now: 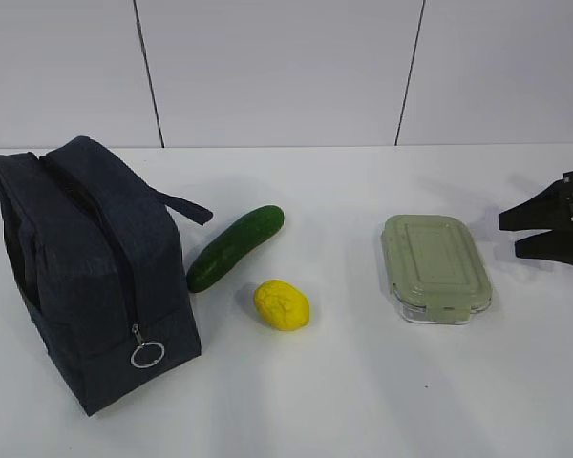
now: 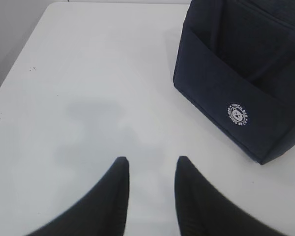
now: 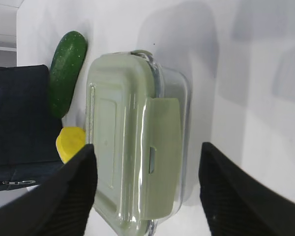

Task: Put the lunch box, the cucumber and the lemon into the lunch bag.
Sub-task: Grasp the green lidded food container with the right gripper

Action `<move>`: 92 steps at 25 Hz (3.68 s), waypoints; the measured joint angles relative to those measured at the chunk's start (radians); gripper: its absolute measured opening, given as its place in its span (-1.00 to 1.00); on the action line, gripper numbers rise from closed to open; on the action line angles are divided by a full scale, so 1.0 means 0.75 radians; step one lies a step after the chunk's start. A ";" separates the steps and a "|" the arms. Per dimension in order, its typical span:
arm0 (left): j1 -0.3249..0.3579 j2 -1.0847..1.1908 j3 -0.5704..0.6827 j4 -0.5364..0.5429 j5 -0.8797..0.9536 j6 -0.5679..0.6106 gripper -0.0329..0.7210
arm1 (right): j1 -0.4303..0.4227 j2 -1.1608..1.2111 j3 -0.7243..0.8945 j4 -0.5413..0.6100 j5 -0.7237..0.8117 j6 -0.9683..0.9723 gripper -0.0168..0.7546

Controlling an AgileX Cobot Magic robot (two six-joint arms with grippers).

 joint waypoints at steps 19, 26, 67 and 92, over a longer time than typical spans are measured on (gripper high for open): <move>0.000 0.000 0.000 0.000 0.000 0.000 -0.28 | 0.000 0.050 -0.002 0.007 -0.002 0.036 0.65; 0.000 0.000 0.000 0.000 0.000 0.000 -0.28 | 0.058 0.088 -0.002 0.047 -0.006 0.039 0.64; 0.000 0.000 0.000 0.000 0.000 0.000 -0.28 | 0.123 0.123 -0.003 0.045 -0.009 0.042 0.59; 0.000 0.000 0.000 0.000 0.000 0.000 -0.28 | 0.136 0.123 -0.003 0.055 -0.009 0.042 0.59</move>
